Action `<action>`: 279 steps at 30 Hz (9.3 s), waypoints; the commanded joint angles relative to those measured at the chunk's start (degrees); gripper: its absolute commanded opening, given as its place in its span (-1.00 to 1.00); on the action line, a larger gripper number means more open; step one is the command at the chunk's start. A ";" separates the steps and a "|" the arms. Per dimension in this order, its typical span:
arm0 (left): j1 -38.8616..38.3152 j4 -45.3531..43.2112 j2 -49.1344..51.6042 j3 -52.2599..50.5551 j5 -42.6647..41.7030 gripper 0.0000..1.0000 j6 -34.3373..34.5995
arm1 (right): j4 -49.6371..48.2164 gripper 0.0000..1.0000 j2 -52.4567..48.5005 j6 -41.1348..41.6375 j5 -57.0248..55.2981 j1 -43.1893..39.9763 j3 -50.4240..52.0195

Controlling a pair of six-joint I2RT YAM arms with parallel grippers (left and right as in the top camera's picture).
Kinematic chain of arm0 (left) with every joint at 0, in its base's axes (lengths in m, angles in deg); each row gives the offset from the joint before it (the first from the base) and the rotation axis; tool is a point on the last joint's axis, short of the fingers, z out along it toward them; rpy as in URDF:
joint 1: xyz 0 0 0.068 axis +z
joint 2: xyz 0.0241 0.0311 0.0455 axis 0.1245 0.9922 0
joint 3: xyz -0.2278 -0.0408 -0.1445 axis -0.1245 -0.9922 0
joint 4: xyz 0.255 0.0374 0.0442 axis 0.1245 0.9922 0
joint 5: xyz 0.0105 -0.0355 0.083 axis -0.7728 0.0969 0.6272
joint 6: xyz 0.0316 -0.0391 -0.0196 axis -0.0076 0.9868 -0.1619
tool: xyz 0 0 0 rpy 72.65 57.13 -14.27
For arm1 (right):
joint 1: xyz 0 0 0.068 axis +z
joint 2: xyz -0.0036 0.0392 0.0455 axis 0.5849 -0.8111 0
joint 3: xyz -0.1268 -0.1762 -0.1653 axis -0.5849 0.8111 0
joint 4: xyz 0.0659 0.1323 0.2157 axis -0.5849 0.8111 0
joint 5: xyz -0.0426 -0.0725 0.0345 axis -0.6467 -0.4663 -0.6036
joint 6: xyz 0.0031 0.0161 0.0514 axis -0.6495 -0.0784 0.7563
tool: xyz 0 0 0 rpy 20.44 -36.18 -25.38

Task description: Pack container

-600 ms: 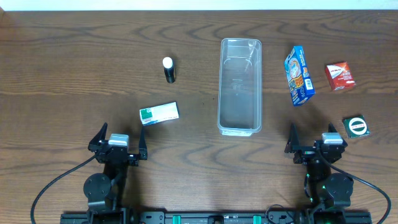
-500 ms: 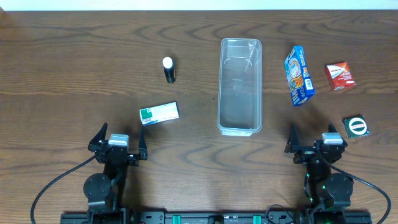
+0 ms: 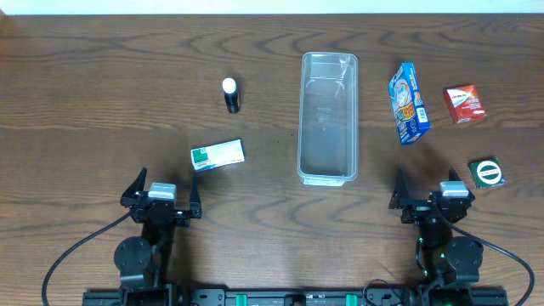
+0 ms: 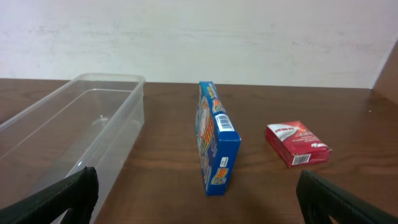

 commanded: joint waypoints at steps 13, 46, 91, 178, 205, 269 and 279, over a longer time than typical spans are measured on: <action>0.20 1.51 -0.31 -1.20 -0.98 0.96 0.24 | 0.28 0.99 0.37 -0.63 0.20 0.15 0.11; 0.20 1.51 -0.31 -1.20 -0.98 0.96 0.24 | -8.04 0.98 0.37 28.24 16.98 0.15 0.09; 0.20 1.51 -0.31 -1.20 -0.98 0.96 0.24 | 52.68 0.99 -79.19 -7.76 5.18 -2.78 -84.63; 0.20 1.51 -0.28 -1.20 -0.98 0.96 0.24 | 37.40 -0.68 -112.78 -15.80 12.41 -7.74 -85.13; 0.20 1.51 -0.28 -1.20 -0.98 0.96 0.24 | 58.69 -0.74 -105.11 2.86 44.11 -6.43 -108.00; 0.20 1.51 -0.28 -1.20 -0.98 0.96 0.24 | 13.84 0.70 -102.47 36.09 35.41 8.96 -79.89; 0.20 1.51 -0.28 -1.20 -0.98 0.96 0.24 | 16.46 -0.83 -101.22 25.46 25.18 15.67 -79.89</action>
